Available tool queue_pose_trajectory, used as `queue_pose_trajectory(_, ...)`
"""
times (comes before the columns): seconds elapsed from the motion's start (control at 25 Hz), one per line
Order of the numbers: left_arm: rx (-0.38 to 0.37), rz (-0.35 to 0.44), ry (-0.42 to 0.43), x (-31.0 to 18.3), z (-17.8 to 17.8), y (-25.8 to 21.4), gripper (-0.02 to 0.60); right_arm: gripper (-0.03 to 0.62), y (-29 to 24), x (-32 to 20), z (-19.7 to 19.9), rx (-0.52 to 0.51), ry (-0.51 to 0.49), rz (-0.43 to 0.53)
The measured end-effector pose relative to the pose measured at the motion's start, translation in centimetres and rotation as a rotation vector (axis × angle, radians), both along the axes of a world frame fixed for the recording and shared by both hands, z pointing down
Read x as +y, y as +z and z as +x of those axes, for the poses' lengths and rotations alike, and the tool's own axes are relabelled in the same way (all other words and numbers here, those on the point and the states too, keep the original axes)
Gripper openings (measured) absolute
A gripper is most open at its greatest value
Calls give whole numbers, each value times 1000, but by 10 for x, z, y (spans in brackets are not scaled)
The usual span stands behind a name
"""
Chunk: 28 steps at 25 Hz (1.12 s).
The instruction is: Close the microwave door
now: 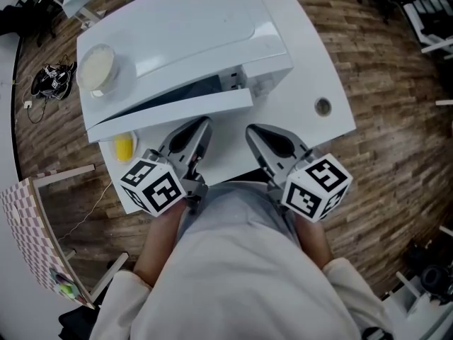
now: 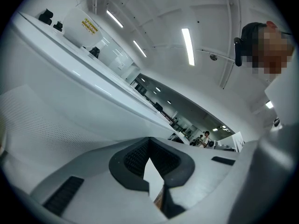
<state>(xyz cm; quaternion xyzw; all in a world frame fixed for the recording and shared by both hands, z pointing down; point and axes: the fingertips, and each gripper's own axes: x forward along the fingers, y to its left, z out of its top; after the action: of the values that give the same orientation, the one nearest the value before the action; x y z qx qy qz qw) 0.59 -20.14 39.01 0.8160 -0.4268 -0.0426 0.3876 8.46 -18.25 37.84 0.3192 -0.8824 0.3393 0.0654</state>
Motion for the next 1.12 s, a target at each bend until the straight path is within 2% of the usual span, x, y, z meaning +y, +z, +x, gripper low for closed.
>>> queue_pose_trajectory(1.12,36,-18,-27,-20,-5,7,15,21,-1,-7,2,-9,13,-13)
